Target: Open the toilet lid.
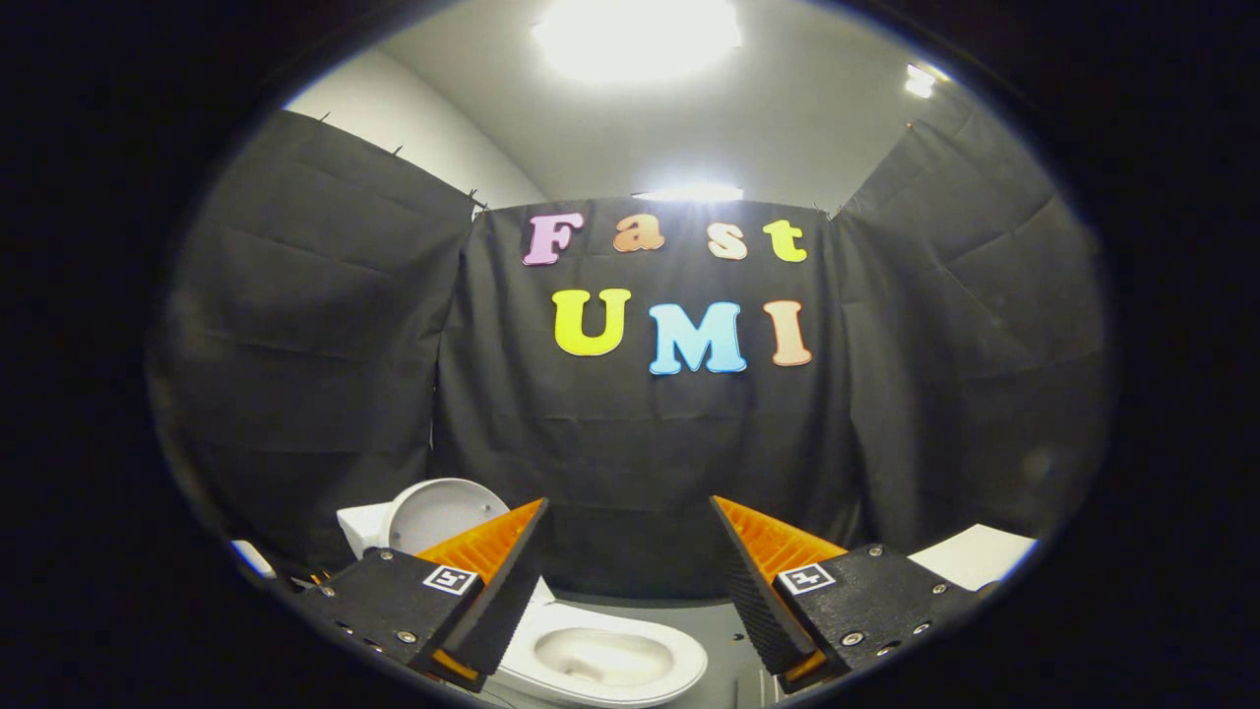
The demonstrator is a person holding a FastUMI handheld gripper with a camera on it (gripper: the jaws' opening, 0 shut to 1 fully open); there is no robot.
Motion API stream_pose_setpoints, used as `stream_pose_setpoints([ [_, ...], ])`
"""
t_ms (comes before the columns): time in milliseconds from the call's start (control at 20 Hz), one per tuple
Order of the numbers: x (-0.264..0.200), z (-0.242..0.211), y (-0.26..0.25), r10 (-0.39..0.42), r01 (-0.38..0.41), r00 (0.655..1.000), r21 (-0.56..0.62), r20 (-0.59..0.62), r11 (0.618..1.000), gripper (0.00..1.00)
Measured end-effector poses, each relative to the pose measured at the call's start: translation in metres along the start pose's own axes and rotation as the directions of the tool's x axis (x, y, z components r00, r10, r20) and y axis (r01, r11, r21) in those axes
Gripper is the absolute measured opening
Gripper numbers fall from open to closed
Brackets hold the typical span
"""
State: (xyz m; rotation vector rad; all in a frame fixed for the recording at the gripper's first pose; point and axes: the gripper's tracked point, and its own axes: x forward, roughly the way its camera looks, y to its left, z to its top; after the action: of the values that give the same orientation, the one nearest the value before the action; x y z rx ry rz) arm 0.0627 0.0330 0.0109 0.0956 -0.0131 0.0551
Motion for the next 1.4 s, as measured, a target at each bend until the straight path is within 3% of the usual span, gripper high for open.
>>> stream_pose_setpoints([
  [250, -0.018, -0.018, -0.031, -0.030, 0.030, 0.999, -0.004, -0.014, 1.000, 0.95],
  [550, -0.039, -0.042, -0.034, -0.050, 0.050, 0.998, -0.009, -0.035, 0.999, 0.95],
  [1400, -0.058, -0.022, -0.012, -0.069, 0.069, 0.998, -0.061, -0.006, 0.996, 0.95],
])
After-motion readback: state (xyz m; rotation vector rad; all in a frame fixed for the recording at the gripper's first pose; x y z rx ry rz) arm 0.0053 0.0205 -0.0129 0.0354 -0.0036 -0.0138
